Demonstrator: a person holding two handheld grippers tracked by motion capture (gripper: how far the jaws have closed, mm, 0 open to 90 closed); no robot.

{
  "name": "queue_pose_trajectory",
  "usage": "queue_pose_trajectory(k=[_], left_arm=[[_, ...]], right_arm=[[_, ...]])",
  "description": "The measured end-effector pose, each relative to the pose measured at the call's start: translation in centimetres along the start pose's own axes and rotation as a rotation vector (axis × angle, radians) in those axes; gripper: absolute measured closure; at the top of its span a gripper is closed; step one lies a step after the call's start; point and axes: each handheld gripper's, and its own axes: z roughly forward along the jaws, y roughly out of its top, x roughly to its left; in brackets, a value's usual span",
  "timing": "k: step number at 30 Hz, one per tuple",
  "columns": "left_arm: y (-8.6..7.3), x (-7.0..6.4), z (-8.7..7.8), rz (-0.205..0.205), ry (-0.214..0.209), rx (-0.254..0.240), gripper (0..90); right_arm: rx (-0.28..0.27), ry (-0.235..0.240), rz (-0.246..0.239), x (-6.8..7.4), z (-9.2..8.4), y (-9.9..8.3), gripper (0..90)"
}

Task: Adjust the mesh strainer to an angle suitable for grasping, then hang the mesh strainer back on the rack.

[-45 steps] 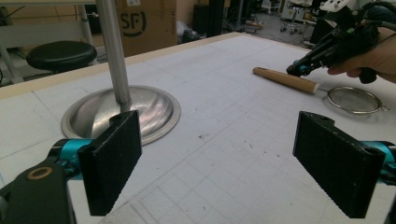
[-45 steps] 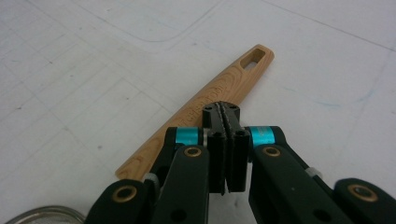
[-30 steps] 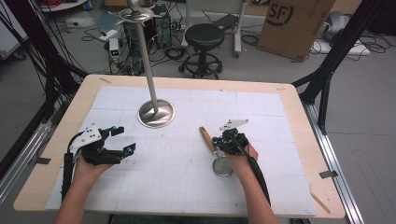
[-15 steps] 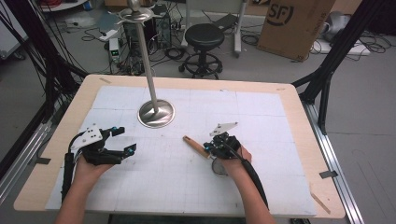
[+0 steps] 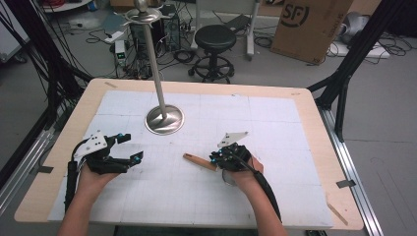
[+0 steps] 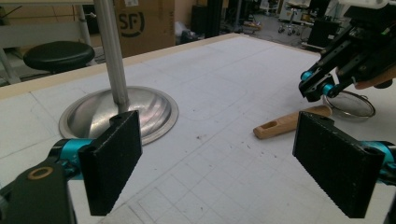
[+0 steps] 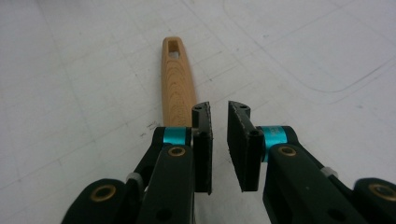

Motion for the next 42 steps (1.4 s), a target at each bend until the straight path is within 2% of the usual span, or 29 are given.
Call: queue_pose_trajectory(k=[3, 4, 7, 9, 17, 21, 28, 42], left_arm=[[0.0, 0.0, 0.0, -0.006, 0.003, -0.004, 16.1], [0.0, 0.0, 0.0, -0.005, 0.003, -0.003, 16.1], [0.0, 0.0, 0.0, -0.005, 0.002, -0.004, 16.2], [0.0, 0.0, 0.0, -0.004, 0.001, -0.004, 16.1], [0.2, -0.1, 0.1, -0.001, -0.007, -0.006, 16.2], [0.2, -0.2, 0.1, 0.007, -0.01, -0.004, 16.1], [0.4, -0.1, -0.2, 0.007, -0.011, -0.016, 16.2], [0.5, -0.1, -0.1, 0.01, -0.01, -0.011, 16.2]], right_arm=[[-0.083, 0.0, 0.024, 0.0, -1.5, -0.6, 76.2], [-0.083, 0.0, 0.024, 0.0, -1.5, -0.6, 76.2], [-0.137, 0.0, 0.052, 0.1, -2.6, -1.6, 73.3], [-0.148, -0.002, 0.057, 0.1, -2.8, -1.8, 72.4], [-0.225, -0.01, 0.083, -0.1, -4.0, -2.9, 58.6], [-0.232, 0.001, 0.1, -0.2, -4.0, -3.0, 53.1], [-0.225, -0.004, 0.101, -0.2, -3.8, -2.9, 45.8], [-0.198, -0.003, 0.094, -0.1, -3.4, -2.5, 39.1]])
